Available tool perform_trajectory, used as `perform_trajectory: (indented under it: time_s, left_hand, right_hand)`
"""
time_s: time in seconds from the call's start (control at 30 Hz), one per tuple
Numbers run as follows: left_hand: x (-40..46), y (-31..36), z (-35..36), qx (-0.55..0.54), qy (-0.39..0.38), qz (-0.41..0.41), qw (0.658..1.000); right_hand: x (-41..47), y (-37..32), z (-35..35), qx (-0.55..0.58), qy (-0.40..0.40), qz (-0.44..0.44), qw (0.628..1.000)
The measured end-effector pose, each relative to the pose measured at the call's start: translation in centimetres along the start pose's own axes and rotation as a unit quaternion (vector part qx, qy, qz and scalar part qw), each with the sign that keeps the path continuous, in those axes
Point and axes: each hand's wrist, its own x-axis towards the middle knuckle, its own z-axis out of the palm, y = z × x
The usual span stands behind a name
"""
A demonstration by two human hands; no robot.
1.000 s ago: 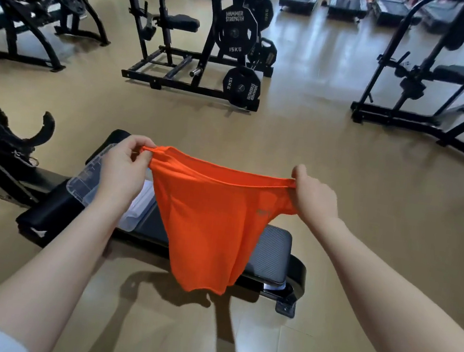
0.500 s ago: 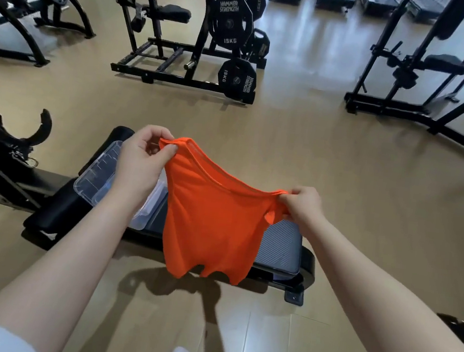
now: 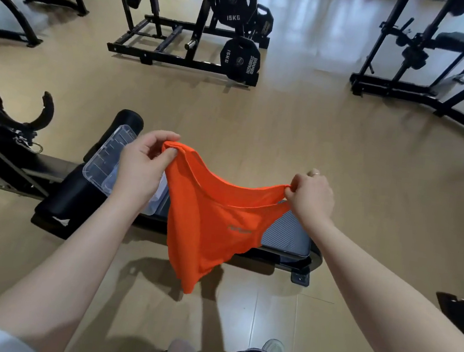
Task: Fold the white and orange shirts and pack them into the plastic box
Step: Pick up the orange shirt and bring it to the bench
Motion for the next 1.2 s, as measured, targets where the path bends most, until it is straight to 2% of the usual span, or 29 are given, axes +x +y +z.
perform_trajectory:
  time_s: [0.1,0.17,0.23,0.27,0.37,0.4,0.5,0.57,0.63,0.7,0.83,0.9,0.97,1.0,1.03,1.1,1.2]
  left_hand:
    - [-0.2,-0.9,-1.0,0.050,0.006,-0.008,0.999]
    - [-0.3,-1.6,-1.6,0.079,0.022,-0.025,0.996]
    - [-0.2,-2.6,-2.0,0.106,0.037,-0.045,0.993]
    - [-0.1,-3.0,-2.3,0.125,0.040,-0.050,0.990]
    - [0.3,-3.8,-2.9,0.156,0.037,-0.058,0.985]
    - [0.3,-3.9,-2.9,0.138,0.032,-0.069,0.988]
    - [0.0,-3.8,-2.6,0.004,0.012,-0.138,0.990]
    - [-0.4,-3.9,-2.5,-0.022,0.017,-0.165,0.986]
    - [-0.8,-4.0,-2.6,-0.035,0.018,-0.179,0.983]
    - [-1.2,-4.0,-2.5,-0.056,-0.015,-0.179,0.982]
    - [-2.1,-3.4,-1.5,-0.138,-0.112,-0.146,0.973]
    - [-2.4,-3.1,-1.0,-0.168,-0.135,-0.154,0.964]
    - [-2.1,-3.4,-0.9,-0.150,-0.107,-0.181,0.966]
    - [-1.7,-4.1,-1.0,-0.102,-0.070,-0.192,0.973]
    - [-1.3,-5.0,-1.1,-0.043,-0.030,-0.203,0.978]
    - [-1.1,-6.2,-1.3,0.040,0.017,-0.233,0.971]
    - [-1.8,-7.1,-0.5,0.037,-0.006,-0.281,0.959]
  right_hand:
    - [-0.3,-0.2,0.7,0.120,0.055,-0.013,0.991]
    - [-0.4,-0.3,0.9,0.266,0.041,0.008,0.963]
    - [-0.7,-0.7,0.7,0.383,-0.009,0.033,0.923]
    - [-1.0,-0.8,0.6,0.394,-0.037,0.036,0.918]
    - [-1.7,-0.9,0.4,0.331,-0.106,-0.003,0.938]
    - [-1.9,-0.9,0.2,0.336,-0.135,-0.014,0.932]
    - [-2.1,-0.7,-1.0,0.397,-0.282,-0.019,0.873]
    - [-2.0,-0.5,-1.5,0.378,-0.320,-0.018,0.869]
    - [-1.9,-0.2,-1.5,0.341,-0.312,-0.031,0.886]
    - [-2.3,-0.2,-1.2,0.317,-0.305,-0.041,0.897]
    - [-3.4,-2.0,-0.9,0.351,-0.299,-0.067,0.885]
    - [-3.4,-2.9,-0.3,0.367,-0.184,-0.039,0.911]
    - [-2.8,-2.8,0.1,0.259,-0.043,0.001,0.965]
    - [-2.5,-2.3,0.2,0.195,-0.023,0.024,0.980]
    - [-2.4,-1.9,0.3,0.157,-0.036,0.056,0.985]
    - [-2.7,-1.8,0.7,0.171,-0.094,0.123,0.973]
    - [-4.2,-3.2,1.4,0.285,-0.168,0.171,0.928]
